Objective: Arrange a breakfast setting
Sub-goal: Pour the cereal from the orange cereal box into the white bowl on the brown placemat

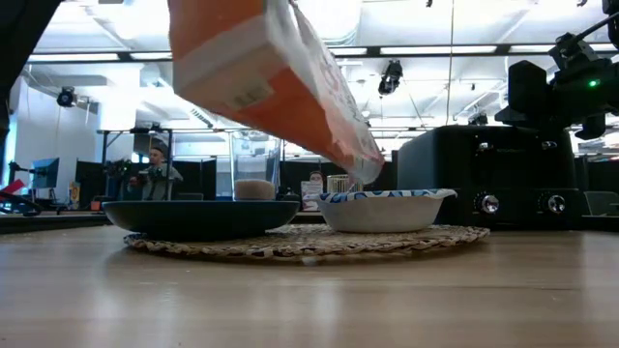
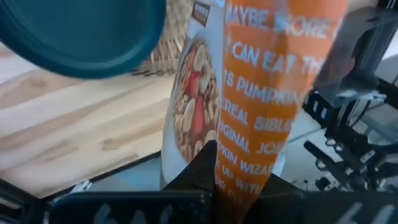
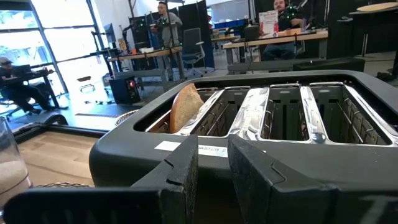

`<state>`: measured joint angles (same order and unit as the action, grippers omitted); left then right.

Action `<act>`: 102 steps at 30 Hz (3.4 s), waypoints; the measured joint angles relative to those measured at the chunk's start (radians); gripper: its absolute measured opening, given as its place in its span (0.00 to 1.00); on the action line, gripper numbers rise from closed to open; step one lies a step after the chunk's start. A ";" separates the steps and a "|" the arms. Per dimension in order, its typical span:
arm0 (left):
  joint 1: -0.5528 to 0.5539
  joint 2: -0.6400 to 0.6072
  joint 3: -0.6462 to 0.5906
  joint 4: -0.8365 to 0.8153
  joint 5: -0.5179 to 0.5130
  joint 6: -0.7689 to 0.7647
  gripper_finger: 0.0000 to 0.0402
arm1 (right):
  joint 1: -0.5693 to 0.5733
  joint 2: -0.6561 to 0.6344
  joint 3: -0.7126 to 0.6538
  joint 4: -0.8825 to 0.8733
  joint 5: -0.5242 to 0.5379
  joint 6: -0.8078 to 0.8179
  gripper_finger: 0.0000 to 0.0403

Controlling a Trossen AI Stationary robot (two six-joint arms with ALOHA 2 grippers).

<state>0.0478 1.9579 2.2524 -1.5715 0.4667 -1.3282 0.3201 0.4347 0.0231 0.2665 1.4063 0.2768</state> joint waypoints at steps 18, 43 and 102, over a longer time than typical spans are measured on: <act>0.007 0.007 -0.006 0.000 0.238 -0.113 0.00 | 0.000 0.000 0.000 0.000 0.000 0.000 0.20; 0.118 0.060 -0.006 0.028 0.524 -0.211 0.00 | 0.000 -0.001 0.000 0.000 0.000 0.000 0.20; 0.257 0.123 0.012 0.050 0.734 -0.207 0.00 | 0.000 0.000 0.000 0.000 0.000 0.000 0.20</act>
<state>0.3044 2.0808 2.2642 -1.5211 1.2005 -1.5350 0.3202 0.4347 0.0234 0.2668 1.4063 0.2768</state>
